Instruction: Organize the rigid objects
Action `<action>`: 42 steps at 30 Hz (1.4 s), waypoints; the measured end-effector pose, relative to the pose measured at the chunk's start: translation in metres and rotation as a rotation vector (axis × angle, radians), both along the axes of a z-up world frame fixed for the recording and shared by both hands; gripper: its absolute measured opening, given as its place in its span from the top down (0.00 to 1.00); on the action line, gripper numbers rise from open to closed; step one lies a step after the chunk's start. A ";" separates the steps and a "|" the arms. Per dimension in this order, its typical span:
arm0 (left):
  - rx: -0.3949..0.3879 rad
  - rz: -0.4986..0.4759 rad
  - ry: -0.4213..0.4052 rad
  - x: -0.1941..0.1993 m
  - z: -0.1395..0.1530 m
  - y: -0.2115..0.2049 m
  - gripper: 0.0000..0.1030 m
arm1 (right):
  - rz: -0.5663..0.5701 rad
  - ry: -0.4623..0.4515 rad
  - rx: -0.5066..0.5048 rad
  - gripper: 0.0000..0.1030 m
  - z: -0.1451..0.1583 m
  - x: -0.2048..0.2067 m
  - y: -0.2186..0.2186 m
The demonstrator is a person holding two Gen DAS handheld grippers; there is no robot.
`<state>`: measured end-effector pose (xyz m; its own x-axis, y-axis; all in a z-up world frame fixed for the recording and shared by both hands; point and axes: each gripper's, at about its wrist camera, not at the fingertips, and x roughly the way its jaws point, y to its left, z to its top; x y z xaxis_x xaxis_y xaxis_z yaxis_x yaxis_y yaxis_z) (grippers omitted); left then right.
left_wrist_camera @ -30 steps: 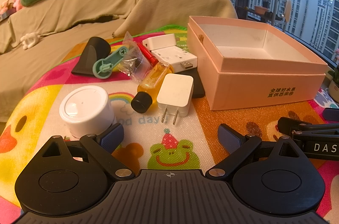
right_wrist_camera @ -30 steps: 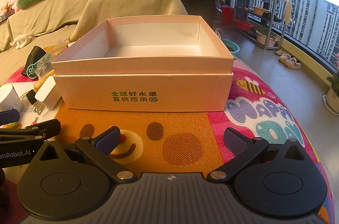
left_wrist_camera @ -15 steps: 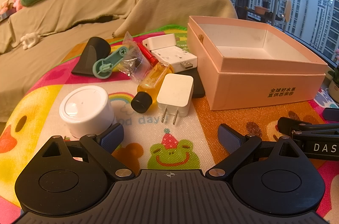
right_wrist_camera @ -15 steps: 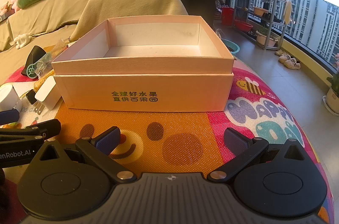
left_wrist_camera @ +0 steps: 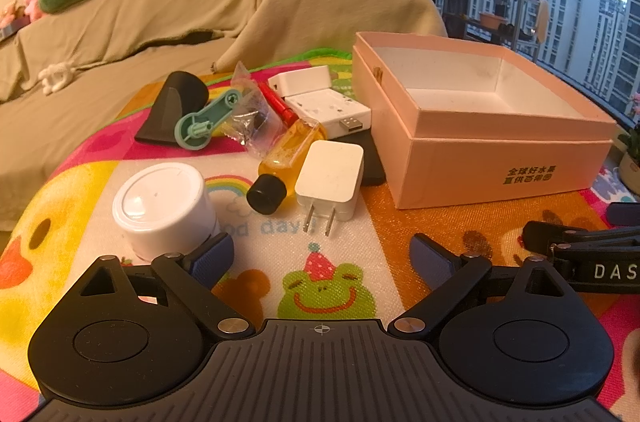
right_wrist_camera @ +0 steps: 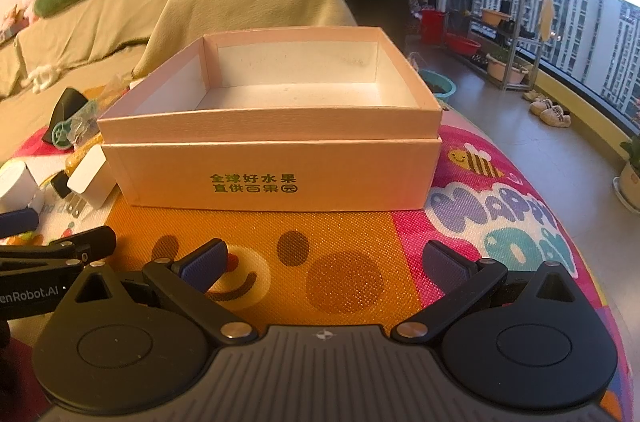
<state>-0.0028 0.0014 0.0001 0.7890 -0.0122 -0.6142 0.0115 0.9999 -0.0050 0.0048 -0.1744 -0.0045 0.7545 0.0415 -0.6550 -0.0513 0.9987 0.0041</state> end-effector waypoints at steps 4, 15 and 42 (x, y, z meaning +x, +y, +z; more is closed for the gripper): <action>-0.112 -0.070 -0.022 -0.016 0.006 0.011 0.15 | 0.035 0.059 -0.010 0.00 0.004 0.008 -0.001; -0.098 0.012 -0.213 0.047 0.071 0.143 0.17 | 0.114 0.063 -0.011 0.00 0.005 0.005 -0.007; -0.603 -0.095 0.079 0.007 0.008 0.170 0.50 | 0.655 -0.063 0.002 0.04 0.023 -0.041 0.071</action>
<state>0.0041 0.1718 0.0085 0.7196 -0.4437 -0.5341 0.0770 0.8154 -0.5737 -0.0358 -0.1036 0.0185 0.6098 0.5061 -0.6099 -0.6487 0.7609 -0.0171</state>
